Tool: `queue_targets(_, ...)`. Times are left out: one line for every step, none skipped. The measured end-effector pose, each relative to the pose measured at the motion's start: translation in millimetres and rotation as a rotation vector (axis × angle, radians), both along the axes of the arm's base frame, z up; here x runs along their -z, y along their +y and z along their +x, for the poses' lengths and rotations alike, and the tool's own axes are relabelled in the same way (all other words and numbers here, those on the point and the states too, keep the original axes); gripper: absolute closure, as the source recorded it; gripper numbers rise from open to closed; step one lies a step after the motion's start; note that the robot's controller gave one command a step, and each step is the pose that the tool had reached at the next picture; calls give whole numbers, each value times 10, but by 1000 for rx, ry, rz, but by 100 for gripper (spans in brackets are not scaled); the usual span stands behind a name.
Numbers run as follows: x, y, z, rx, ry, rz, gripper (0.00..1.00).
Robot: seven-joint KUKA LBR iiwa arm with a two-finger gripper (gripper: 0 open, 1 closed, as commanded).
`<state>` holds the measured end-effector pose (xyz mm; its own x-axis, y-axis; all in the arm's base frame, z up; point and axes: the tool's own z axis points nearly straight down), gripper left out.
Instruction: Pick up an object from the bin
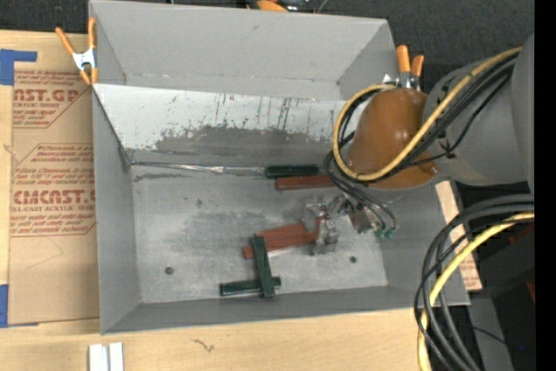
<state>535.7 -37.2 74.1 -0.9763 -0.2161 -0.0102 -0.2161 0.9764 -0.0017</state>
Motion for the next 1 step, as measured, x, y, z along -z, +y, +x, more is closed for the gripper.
queue_targets(-4,-186,-95,-32,-6,3,100)
